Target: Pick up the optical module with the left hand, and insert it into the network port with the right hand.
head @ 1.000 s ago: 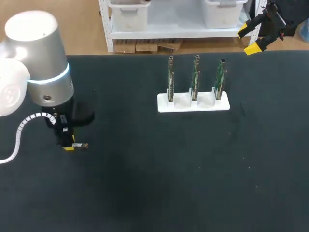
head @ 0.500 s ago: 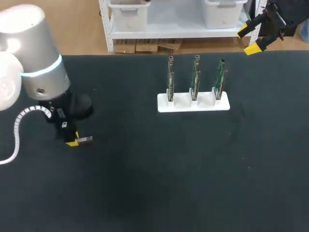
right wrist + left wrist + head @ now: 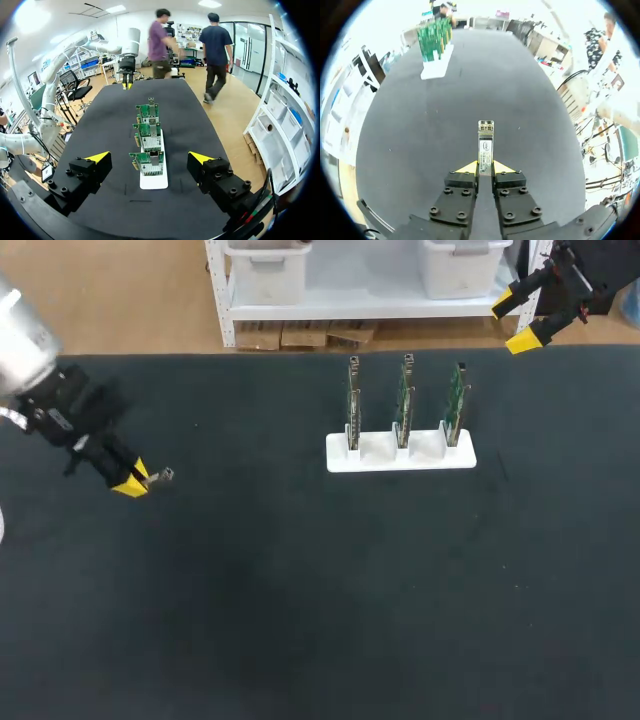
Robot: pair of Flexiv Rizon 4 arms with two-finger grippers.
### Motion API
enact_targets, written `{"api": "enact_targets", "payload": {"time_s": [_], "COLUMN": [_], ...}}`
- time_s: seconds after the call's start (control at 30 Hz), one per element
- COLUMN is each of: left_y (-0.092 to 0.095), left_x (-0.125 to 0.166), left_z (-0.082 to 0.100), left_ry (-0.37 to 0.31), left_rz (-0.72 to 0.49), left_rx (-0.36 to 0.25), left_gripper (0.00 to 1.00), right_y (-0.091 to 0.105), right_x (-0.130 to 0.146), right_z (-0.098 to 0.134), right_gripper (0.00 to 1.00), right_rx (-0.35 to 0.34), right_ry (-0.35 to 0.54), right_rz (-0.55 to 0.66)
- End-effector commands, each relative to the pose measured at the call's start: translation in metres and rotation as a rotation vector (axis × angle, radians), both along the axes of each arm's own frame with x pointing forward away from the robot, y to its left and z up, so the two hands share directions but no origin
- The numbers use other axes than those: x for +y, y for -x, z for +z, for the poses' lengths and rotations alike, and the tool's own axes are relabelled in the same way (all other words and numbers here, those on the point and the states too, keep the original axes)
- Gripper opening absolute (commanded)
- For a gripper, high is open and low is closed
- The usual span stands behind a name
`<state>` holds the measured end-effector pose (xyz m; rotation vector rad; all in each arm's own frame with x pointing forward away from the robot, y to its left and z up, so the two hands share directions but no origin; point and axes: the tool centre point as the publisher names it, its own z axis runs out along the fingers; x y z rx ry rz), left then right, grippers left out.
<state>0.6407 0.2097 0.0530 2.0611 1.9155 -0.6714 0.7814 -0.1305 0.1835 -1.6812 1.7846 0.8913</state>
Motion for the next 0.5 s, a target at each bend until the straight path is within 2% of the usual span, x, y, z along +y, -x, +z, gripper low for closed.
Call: {"api": "enact_targets", "payload": {"time_s": [0.03, 0.17, 0.5], "left_y": [-0.0166, -0.0181, -0.0181], "left_x": [0.0070, 0.0056, 0.0056], "left_z": [0.0061, 0.0089, 0.0089], "left_ry": [0.073, 0.027, 0.027], "left_rz": [-0.025, -0.004, -0.004], "left_rx": [0.063, 0.099, 0.099], "left_gripper": [0.00, 0.00, 0.00], "right_y": [0.0021, 0.0021, 0.0021], "right_x": [0.0000, 0.0000, 0.0000], "right_z": [0.0002, 0.0002, 0.0002], "right_gripper": [1.00, 1.00, 1.00], "right_rx": [-0.003, -0.003, -0.003], "right_ry": [0.000, 0.000, 0.000], "right_rz": [-0.004, -0.004, -0.004]}}
